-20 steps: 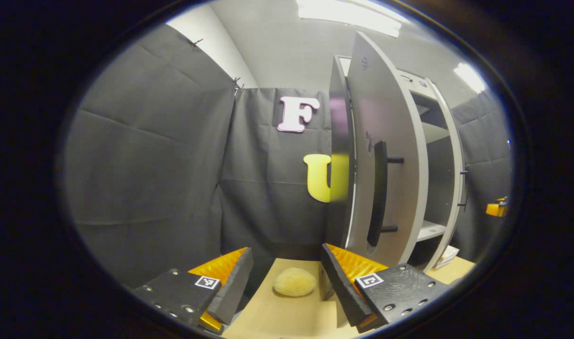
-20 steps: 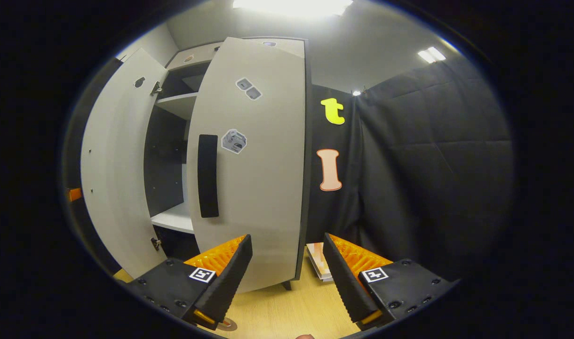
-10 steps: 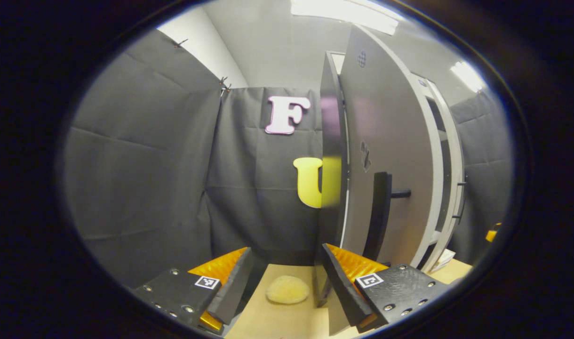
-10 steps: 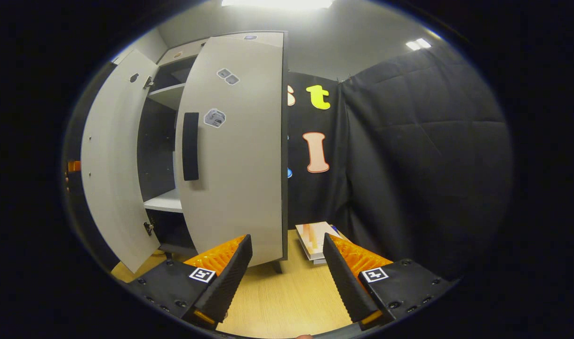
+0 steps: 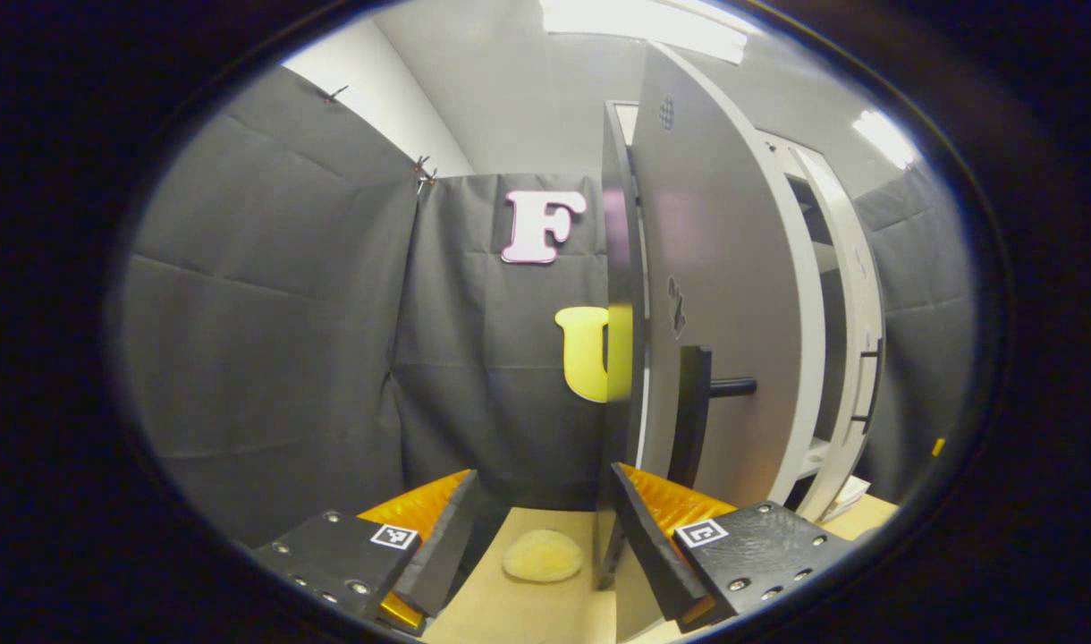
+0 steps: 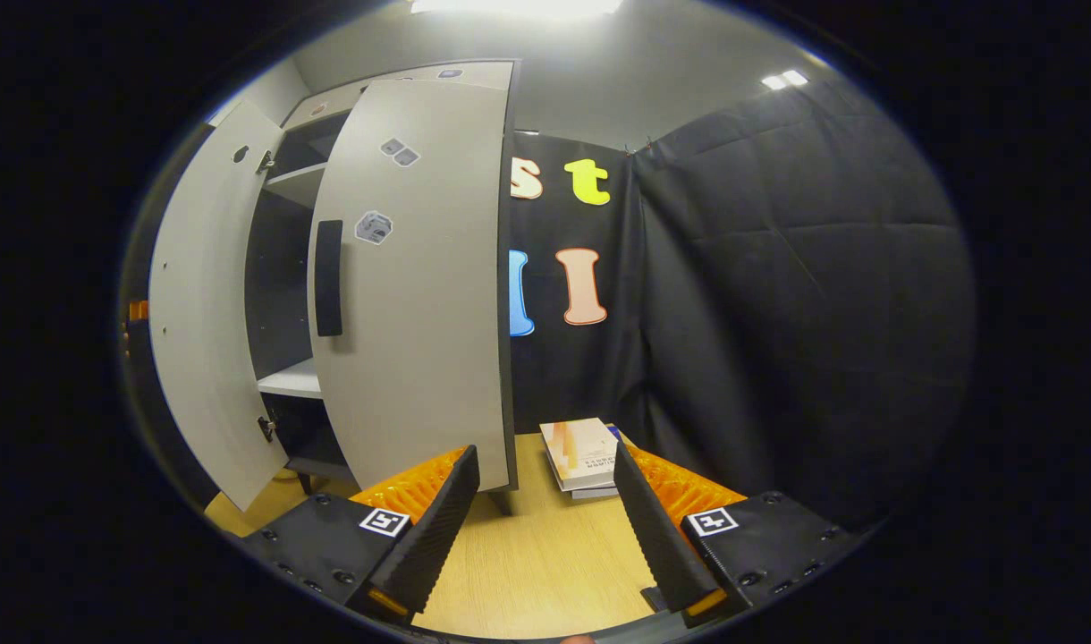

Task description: Grasp the bottle in the cabinet with the left hand and place it on the coaster, then close the right door with the right hand and the left door with the left hand.

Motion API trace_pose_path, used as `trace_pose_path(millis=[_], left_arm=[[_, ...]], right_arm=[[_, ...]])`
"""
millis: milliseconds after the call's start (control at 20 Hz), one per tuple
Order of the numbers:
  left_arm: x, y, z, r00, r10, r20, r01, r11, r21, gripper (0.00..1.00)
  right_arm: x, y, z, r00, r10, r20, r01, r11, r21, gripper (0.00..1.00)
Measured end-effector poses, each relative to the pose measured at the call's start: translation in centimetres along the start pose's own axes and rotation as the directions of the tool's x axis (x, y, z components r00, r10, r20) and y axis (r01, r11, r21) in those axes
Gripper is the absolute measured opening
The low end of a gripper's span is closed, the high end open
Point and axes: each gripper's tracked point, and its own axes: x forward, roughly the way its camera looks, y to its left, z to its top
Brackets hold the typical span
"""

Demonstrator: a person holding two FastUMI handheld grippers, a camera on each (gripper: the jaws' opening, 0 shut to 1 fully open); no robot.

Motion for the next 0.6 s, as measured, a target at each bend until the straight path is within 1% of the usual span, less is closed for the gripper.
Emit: trace_pose_path(millis=[50, 300, 400, 550, 600], left_arm=[[0.1, -0.1, 0.1, 1.000, -0.002, 0.002, 0.002, 1.000, 0.002, 0.89], [0.2, -1.4, 0.5, 0.999, -0.038, 0.008, 0.038, 0.999, -0.011, 0.89], [0.1, -1.9, 0.5, 0.999, -0.036, 0.010, 0.037, 0.999, -0.023, 0.89], [0.1, -2.0, 0.6, 0.999, -0.033, 0.016, 0.034, 0.999, -0.015, 0.89], [0.1, -2.1, 0.5, 0.999, -0.033, 0.018, 0.033, 0.999, -0.011, 0.89]], right_arm=[[0.1, -0.1, 0.0, 1.000, 0.004, 0.002, -0.004, 1.000, -0.003, 0.94], [-0.2, -1.5, -0.1, 1.000, 0.009, 0.001, -0.009, 1.000, -0.024, 0.96], [-0.2, -2.3, 0.0, 1.000, 0.004, 0.000, -0.004, 1.000, -0.014, 0.96], [-0.2, -2.8, 0.4, 1.000, 0.009, 0.010, -0.009, 1.000, 0.016, 0.96], [-0.3, -2.9, 0.5, 1.000, 0.011, 0.012, -0.011, 1.000, 0.015, 0.94]])
